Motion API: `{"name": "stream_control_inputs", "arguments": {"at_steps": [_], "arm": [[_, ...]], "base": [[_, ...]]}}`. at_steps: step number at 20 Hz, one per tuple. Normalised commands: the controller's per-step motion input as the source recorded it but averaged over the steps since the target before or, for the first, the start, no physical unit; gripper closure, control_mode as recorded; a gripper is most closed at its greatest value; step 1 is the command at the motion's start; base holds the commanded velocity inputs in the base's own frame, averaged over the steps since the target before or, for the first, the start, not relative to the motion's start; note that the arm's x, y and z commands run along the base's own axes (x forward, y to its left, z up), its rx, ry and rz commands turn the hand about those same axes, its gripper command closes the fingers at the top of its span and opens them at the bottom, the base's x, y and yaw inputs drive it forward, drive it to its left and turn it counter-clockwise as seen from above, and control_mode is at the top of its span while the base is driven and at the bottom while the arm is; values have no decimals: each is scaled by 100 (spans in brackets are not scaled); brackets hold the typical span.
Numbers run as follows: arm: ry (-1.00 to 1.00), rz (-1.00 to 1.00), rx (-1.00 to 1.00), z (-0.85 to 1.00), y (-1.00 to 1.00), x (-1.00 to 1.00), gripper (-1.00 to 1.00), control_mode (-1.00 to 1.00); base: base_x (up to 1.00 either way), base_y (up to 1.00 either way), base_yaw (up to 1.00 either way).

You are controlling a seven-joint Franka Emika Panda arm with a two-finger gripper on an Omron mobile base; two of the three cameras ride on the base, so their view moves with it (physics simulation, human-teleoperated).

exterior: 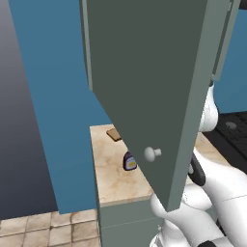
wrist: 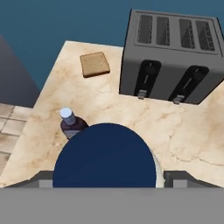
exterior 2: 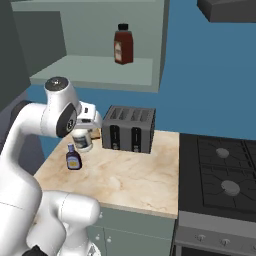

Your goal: Pick the mayonnaise and condiment bottle from the counter and place them in the cabinet.

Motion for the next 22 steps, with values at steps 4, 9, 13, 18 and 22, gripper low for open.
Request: {"name": "stream_control_inputs", "arguments": {"at_steps": [4,9,13,18,22], "arm": [[-4,0,2,57,0,-9,100,-100],[-4,0,1,57,0,-8,100,-100],[-4,0,1,58,0,-2,100,-100],[-6,0,2,54,0,-3,100,-100],[-9,0,4,46,0,-9,100,-100]], "base": [[0,0,0],[0,0,0],[0,0,0],[0,0,0],[0,0,0]]}}
